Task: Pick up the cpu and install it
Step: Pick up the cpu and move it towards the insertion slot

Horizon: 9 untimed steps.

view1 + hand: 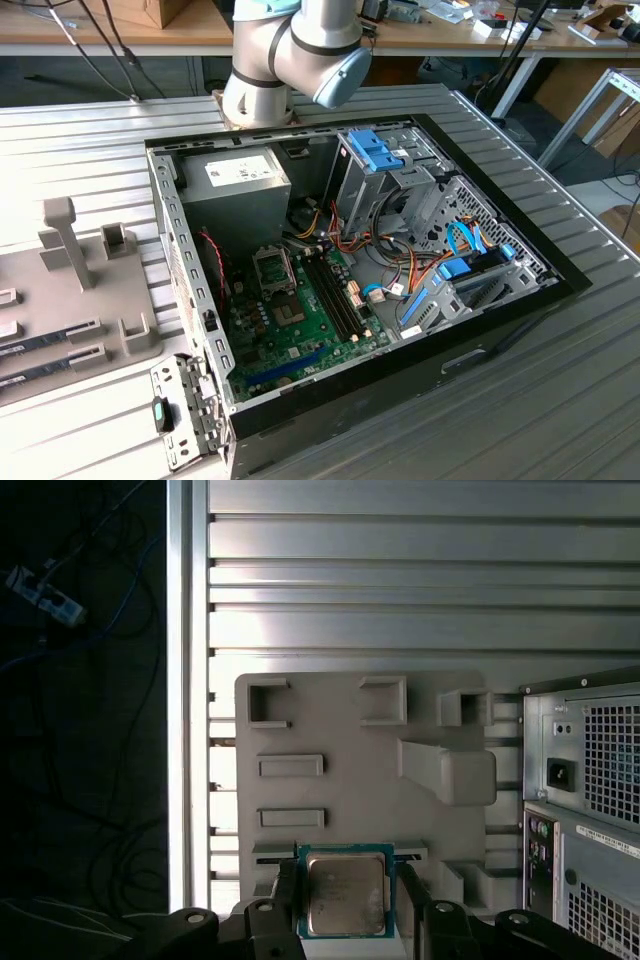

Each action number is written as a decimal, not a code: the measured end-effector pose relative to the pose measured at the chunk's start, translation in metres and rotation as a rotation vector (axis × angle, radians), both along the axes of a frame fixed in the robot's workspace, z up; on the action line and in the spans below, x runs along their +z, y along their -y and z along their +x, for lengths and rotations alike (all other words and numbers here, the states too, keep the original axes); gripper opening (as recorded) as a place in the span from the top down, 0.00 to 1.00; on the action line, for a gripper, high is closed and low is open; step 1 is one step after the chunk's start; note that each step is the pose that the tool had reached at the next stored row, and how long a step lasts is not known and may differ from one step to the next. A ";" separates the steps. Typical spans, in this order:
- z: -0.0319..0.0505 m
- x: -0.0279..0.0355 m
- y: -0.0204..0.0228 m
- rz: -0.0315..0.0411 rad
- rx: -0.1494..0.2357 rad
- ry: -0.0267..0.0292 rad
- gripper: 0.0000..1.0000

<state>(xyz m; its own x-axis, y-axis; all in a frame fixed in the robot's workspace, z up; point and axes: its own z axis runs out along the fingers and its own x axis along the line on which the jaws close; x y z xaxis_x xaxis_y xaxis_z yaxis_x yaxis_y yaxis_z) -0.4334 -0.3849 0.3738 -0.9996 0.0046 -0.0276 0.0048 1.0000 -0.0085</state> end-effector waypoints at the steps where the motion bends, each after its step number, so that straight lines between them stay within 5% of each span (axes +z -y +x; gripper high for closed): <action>1: 0.0004 -0.0001 0.0000 0.0000 0.000 0.0001 0.53; 9: 0.0038 0.0000 0.0000 0.0000 0.000 0.0000 0.53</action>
